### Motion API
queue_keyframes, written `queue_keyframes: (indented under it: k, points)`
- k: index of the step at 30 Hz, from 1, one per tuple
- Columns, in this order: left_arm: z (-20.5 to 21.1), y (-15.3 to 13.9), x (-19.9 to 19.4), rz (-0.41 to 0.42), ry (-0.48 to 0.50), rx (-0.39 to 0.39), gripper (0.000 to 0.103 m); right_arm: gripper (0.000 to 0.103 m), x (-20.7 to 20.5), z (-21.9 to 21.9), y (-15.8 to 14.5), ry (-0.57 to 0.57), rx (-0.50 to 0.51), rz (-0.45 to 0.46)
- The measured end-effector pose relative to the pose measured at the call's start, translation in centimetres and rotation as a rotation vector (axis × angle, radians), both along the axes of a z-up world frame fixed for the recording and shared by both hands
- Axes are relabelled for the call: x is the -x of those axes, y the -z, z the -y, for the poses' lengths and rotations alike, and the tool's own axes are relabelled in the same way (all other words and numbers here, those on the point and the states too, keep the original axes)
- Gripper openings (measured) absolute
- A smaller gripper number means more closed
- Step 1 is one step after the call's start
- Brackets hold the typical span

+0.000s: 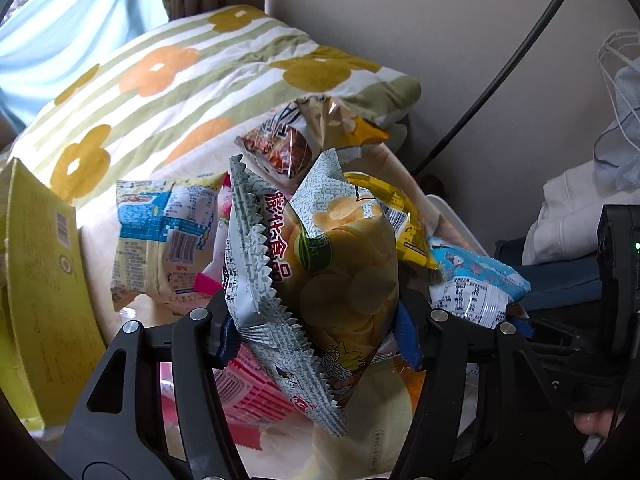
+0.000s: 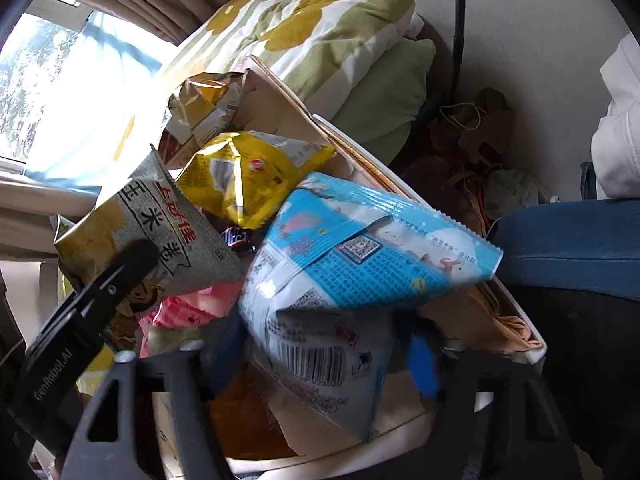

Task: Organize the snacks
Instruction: 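Grasp a grey-green chip bag with left gripper while right gripper grasps blue-white bag, then carry both bags over the yellow box and open both grippers to drop them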

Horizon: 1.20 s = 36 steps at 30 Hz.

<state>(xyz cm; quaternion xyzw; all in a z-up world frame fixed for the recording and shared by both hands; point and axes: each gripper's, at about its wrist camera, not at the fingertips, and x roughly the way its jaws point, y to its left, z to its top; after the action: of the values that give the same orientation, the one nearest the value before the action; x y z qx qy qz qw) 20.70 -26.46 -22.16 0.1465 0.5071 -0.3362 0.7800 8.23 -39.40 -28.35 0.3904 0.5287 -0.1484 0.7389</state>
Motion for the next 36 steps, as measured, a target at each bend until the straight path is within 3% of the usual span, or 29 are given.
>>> queue_keyframes:
  k: [9,19,27,36]
  points:
    - [-1.1,-3.4,2.3,0.072,-0.069,0.035,0.057,0.060,1.9,-0.8,-3.3,-0.076,0.110,0.077]
    - [-6.2,-9.1,3.6,0.179,-0.252,0.097,0.058,0.060,1.1,-2.5,-10.2,-0.290,0.334,0.230]
    - [-14.4,-13.5,2.4,0.238,-0.411,0.128,0.058,0.060,-2.8,-7.5,-15.4,-0.494,0.368,0.352]
    - [-27.1,-14.4,-2.1,0.254,-0.577,0.127,0.058,0.060,-9.5,-18.4,-17.9,-0.665,0.336,0.431]
